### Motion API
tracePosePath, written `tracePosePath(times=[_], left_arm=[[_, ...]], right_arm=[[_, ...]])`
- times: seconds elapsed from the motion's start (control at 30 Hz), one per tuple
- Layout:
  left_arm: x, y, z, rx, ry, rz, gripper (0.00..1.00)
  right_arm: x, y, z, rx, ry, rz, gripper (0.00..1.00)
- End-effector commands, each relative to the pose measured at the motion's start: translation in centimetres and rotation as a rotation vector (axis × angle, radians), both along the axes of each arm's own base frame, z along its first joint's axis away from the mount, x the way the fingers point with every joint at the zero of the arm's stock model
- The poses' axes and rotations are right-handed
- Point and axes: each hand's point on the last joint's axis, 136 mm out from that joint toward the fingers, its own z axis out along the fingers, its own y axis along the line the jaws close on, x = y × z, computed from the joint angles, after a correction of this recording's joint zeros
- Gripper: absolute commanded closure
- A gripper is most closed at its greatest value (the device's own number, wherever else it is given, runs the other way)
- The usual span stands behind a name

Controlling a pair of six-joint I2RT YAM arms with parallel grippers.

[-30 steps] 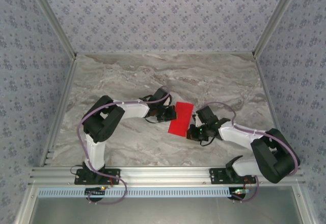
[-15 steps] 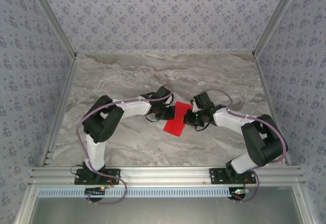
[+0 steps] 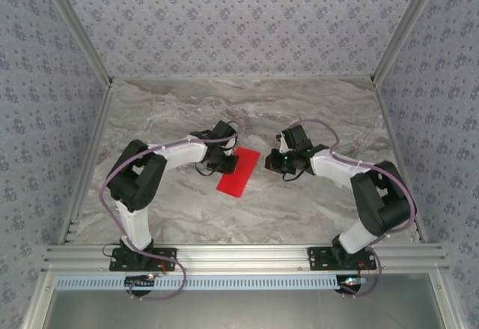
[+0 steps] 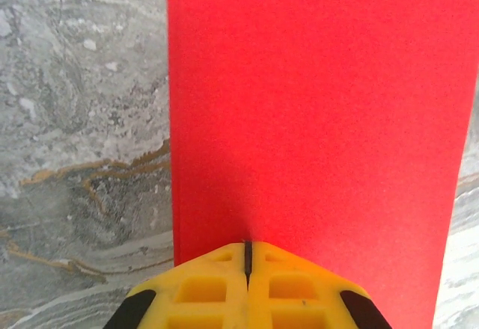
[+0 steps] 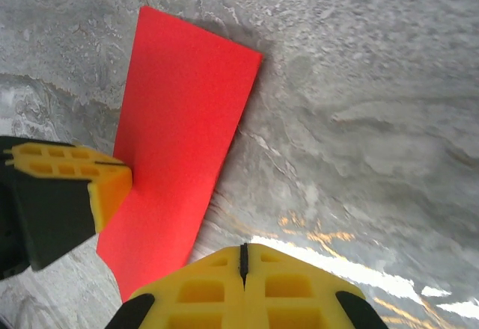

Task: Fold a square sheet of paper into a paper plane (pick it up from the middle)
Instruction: Move the square sheet of paper to the center of the table, then rotate the square sheet of paper at the center of the table.

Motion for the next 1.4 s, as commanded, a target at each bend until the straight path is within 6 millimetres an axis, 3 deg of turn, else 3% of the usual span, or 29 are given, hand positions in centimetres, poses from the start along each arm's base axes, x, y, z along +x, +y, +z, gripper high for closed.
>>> tracePosePath(times=[0.0, 0.2, 0.33, 0.5, 0.63, 0.77, 0.93, 1.07, 1.2, 1.37], left_arm=[[0.2, 0.3, 2.9, -0.007, -0.035, -0.028, 0.96], [0.8, 0.4, 6.1, -0.097, -0.073, 0.129, 0.74], [0.3, 1.5, 6.4, -0.129, -0.067, 0.282, 0.71], [-1.0, 1.4, 7.4, -0.233, -0.073, 0.373, 0.7], [-1.6, 2.0, 8.9, -0.245, -0.132, 0.408, 0.69], [-2.4, 1.4, 9.0, -0.259, -0.123, 0.396, 0.69], [-3.5, -0.8, 7.9, -0.302, -0.077, 0.37, 0.7], [-4.4, -2.8, 7.1, -0.358, -0.027, 0.355, 0.71], [-5.3, -4.3, 6.4, -0.399, 0.01, 0.353, 0.74], [-6.3, -6.3, 5.3, -0.46, 0.062, 0.365, 0.8]], right_arm=[[0.7, 1.9, 0.2, 0.018, -0.009, 0.062, 1.0], [1.9, 5.0, -0.3, 0.049, -0.002, 0.123, 1.0], [2.6, 6.9, -0.5, 0.073, 0.001, 0.159, 1.0], [3.7, 7.5, -2.2, 0.028, 0.023, 0.155, 1.0], [4.5, 7.2, -3.7, -0.021, 0.04, 0.132, 1.0], [4.6, 6.1, -5.1, -0.081, 0.063, 0.09, 1.0], [4.1, 4.4, -5.3, -0.143, 0.086, 0.007, 1.0], [2.8, 1.8, -5.6, -0.231, 0.131, -0.113, 1.0], [0.7, 0.2, -5.2, -0.25, 0.147, -0.216, 1.0], [0.1, 1.9, -2.8, -0.077, 0.09, -0.176, 1.0]])
